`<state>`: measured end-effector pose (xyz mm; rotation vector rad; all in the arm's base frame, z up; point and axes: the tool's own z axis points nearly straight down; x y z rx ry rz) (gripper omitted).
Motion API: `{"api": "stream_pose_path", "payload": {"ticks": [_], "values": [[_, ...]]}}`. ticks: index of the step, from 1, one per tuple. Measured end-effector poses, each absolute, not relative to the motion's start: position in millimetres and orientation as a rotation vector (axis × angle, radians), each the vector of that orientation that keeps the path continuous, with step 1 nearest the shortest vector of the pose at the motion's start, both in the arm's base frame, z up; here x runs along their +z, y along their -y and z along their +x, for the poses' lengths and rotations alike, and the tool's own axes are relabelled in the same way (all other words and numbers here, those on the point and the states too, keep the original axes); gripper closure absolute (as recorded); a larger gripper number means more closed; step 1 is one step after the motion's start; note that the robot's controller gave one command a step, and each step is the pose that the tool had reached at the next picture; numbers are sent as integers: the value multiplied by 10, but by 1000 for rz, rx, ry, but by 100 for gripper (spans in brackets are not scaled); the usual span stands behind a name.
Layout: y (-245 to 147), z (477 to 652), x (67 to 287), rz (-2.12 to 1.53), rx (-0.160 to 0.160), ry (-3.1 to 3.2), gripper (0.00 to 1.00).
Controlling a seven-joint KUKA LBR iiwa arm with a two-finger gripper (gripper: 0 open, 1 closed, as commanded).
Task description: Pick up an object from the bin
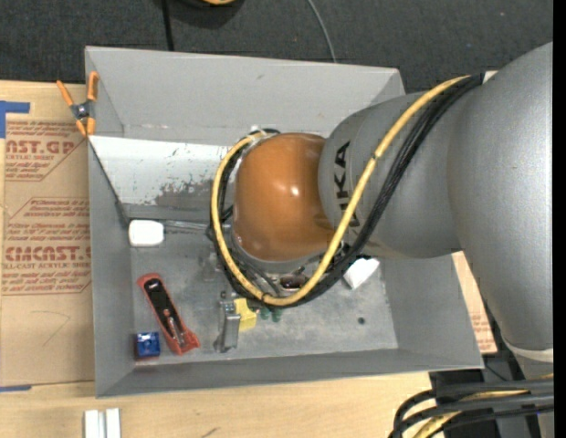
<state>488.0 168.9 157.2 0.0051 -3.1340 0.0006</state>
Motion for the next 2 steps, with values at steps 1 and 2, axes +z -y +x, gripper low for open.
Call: {"api": "stream_pose_path", "payload": {"ticks": [1,2], "values": [[-1681,4899,1616,2,-2,3141,0],[-1531,4896,1517,-115,-4,3138,0]]}}
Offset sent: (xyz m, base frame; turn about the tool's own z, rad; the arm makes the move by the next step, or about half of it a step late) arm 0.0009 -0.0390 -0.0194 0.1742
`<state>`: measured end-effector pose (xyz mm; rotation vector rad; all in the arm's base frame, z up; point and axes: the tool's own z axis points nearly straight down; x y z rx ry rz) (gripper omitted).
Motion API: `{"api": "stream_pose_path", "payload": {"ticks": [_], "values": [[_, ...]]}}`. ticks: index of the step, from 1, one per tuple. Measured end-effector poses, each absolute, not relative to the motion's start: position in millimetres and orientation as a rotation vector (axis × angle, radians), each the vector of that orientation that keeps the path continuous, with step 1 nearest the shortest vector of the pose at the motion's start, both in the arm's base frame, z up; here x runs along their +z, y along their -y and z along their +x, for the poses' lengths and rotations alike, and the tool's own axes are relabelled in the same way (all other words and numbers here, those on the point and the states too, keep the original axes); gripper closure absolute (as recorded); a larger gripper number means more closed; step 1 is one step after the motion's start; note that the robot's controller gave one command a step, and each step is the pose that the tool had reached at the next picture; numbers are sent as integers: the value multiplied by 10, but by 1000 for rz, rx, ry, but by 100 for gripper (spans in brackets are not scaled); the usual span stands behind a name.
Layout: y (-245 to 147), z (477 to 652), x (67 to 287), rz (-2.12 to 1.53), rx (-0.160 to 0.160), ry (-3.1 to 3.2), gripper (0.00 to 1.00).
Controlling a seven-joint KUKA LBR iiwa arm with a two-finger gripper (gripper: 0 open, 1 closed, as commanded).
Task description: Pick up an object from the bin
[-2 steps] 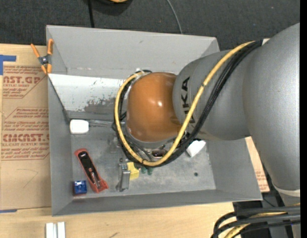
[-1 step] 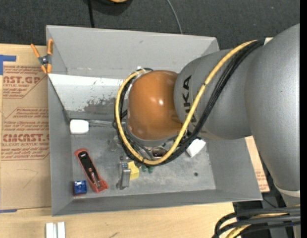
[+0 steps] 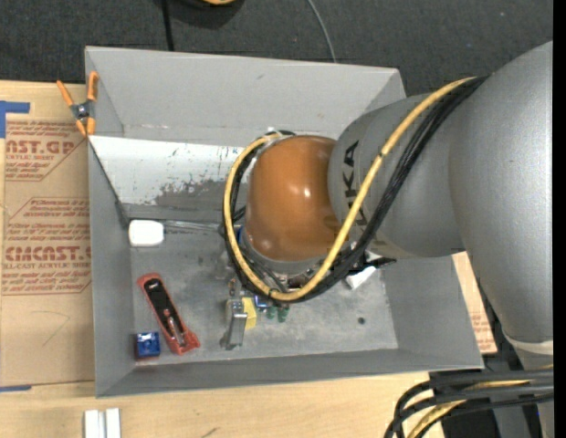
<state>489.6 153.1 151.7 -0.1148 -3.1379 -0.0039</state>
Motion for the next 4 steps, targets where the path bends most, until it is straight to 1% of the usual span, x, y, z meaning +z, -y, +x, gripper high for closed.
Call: {"api": "stream_pose_path", "payload": {"ticks": [1,2,3,4], "values": [[-1112,4989,1257,-541,-2,3093,0],[-1003,5206,1315,-495,1,3098,0],[-980,5667,1286,-452,-4,3109,0],[-696,5761,1220,-477,-5,3109,0]]}}
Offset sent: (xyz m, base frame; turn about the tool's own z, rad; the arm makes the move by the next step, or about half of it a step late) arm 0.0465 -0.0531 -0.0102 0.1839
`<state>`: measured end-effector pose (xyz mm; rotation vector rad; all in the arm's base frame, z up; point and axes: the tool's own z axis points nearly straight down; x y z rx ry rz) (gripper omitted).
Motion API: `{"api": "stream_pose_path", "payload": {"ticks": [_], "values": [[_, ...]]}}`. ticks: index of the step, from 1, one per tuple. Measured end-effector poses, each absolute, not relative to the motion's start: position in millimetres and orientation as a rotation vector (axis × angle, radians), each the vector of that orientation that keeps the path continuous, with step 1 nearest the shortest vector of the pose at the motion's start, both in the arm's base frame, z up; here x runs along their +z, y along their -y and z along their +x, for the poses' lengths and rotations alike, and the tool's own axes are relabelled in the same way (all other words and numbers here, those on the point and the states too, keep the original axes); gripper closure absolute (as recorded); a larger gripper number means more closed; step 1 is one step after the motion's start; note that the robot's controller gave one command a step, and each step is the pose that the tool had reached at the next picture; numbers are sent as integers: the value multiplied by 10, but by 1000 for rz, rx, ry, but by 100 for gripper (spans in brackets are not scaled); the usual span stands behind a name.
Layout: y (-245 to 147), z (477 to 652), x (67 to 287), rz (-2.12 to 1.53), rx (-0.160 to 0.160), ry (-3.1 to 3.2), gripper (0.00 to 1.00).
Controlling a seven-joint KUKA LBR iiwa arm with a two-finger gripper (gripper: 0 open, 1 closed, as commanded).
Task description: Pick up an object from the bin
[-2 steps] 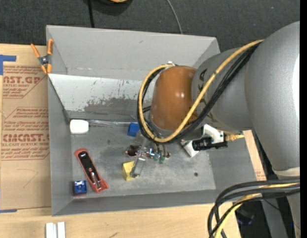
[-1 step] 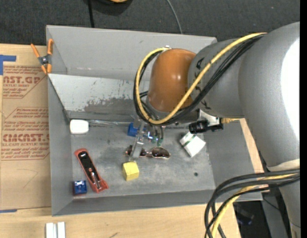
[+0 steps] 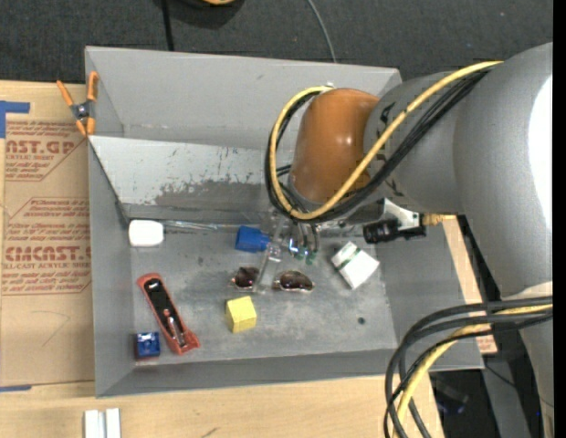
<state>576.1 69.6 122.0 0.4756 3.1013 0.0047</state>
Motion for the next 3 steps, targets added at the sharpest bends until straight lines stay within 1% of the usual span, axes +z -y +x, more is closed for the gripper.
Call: {"api": "stream_pose_path", "payload": {"ticks": [1,2,3], "values": [[-564,5469,1000,257,-2,-3130,0],[-596,5397,786,226,5,-3132,0],[-659,5540,697,-90,-1,-3138,100]]}}
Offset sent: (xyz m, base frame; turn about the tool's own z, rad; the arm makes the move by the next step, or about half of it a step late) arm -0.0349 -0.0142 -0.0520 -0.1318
